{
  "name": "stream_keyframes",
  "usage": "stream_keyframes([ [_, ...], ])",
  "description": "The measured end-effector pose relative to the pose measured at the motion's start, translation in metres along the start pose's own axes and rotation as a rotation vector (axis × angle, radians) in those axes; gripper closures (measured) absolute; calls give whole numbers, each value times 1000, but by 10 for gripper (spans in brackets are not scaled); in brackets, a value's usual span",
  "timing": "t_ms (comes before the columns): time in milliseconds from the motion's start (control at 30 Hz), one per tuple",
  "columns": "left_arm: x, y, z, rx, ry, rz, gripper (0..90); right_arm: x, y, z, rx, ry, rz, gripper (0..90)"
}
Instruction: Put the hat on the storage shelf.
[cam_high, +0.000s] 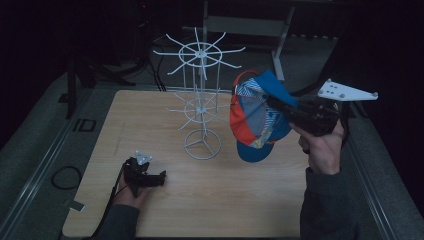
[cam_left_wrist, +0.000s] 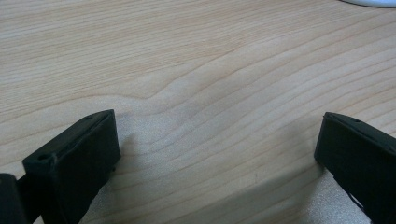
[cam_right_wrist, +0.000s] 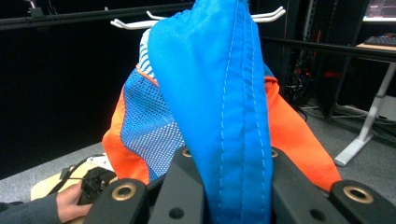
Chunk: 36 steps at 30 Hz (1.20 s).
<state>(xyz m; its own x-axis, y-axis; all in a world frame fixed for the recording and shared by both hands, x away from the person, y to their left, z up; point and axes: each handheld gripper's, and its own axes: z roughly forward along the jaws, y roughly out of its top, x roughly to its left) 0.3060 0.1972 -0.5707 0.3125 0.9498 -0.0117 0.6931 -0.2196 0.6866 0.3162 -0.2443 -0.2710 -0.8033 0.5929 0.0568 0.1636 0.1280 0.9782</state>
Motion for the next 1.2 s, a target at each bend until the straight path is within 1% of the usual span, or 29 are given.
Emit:
stream_keyframes([
  [200, 0, 0, 0, -1, 0, -1, 1, 0, 2, -2, -26, 0, 0, 875],
  [500, 0, 0, 0, -1, 0, -1, 1, 0, 6, -4, -51, 4, 1, 875],
  [600, 0, 0, 0, -1, 0, -1, 1, 1, 8, -4, -62, 18, -1, 875],
  [833, 0, 0, 0, -1, 1, 0, 1, 2, 13, -2, -86, 29, -2, 875],
  [900, 0, 0, 0, -1, 1, 0, 1, 2, 14, 1, -87, 37, 1, 875],
  [967, 0, 0, 0, -1, 1, 0, 1, 2, 13, 6, -75, 41, 1, 874],
  [1067, 0, 0, 0, -1, 1, -1, 1, 2, 10, 18, -48, 47, 4, 873],
  [1100, 0, 0, 0, -1, 1, -1, 1, 2, 10, 18, -48, 47, 4, 873],
  [1133, 0, 0, 0, -1, 1, -1, 1, 2, 7, 26, -35, 60, 11, 868],
  [1200, 0, 0, 0, -1, 1, -1, 1, 3, 6, 33, -16, 67, 12, 863],
])
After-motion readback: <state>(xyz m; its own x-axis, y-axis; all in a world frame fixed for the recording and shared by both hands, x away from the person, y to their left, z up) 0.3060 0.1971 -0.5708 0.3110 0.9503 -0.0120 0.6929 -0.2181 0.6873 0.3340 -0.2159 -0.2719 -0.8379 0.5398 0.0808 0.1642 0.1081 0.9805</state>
